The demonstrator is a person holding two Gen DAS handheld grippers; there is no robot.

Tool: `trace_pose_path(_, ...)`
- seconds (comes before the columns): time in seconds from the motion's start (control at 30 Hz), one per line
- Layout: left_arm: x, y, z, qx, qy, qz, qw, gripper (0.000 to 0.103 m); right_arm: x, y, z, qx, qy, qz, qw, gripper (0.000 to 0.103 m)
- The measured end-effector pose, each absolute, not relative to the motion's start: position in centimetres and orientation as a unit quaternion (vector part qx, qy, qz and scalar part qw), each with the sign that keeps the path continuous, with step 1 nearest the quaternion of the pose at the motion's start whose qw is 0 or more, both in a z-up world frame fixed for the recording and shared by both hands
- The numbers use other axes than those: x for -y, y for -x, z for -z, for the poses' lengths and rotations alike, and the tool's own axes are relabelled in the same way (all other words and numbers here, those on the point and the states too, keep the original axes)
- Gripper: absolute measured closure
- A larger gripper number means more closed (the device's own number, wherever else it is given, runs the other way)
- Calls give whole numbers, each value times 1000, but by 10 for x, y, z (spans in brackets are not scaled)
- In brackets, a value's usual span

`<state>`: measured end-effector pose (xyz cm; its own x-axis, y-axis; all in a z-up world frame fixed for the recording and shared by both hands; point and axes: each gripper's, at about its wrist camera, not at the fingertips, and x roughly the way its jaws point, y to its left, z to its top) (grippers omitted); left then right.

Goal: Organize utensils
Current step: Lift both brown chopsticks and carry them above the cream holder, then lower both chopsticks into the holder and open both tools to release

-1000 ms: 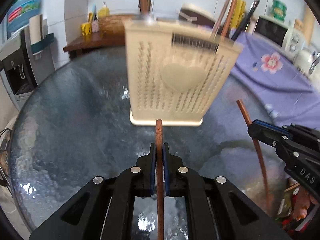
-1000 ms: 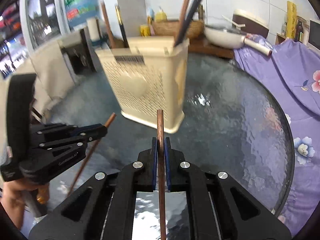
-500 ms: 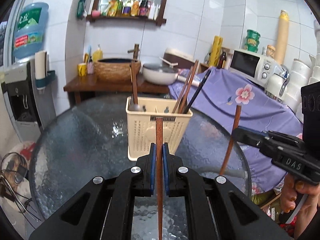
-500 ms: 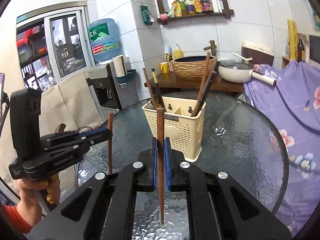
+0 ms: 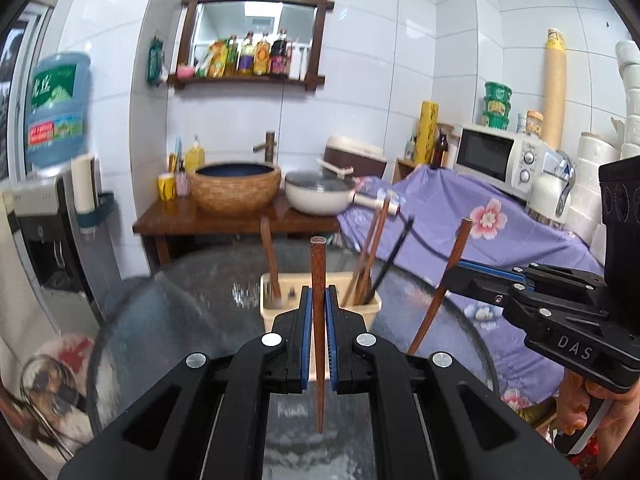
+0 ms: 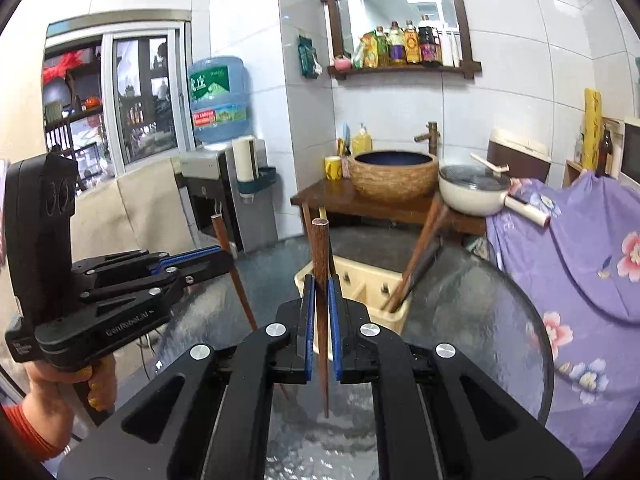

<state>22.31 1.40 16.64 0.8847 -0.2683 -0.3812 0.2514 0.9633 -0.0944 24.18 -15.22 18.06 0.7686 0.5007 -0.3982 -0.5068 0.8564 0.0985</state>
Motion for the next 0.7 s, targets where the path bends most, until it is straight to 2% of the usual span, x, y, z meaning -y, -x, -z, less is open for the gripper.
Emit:
trace_pose_path(0.27,-14,-259,-254,-149,32,111,982,96,155,-277,-269,-158,-18,-236,958,95)
trace_pose_path(0.37,-12,-279,-270,-141,42,96,984,96,154,-294,-288,-140,-26,-212,967,95)
trace_pose_path(0.5,-8,-301,-261,-144,46,77,985,97,147,-314,-282,-124,-23,-182,975,95)
trace_pose_path(0.7,-7,-327,-206,-195,50,70,977,97,139,-341,-218,-156,-21,-168,973,95)
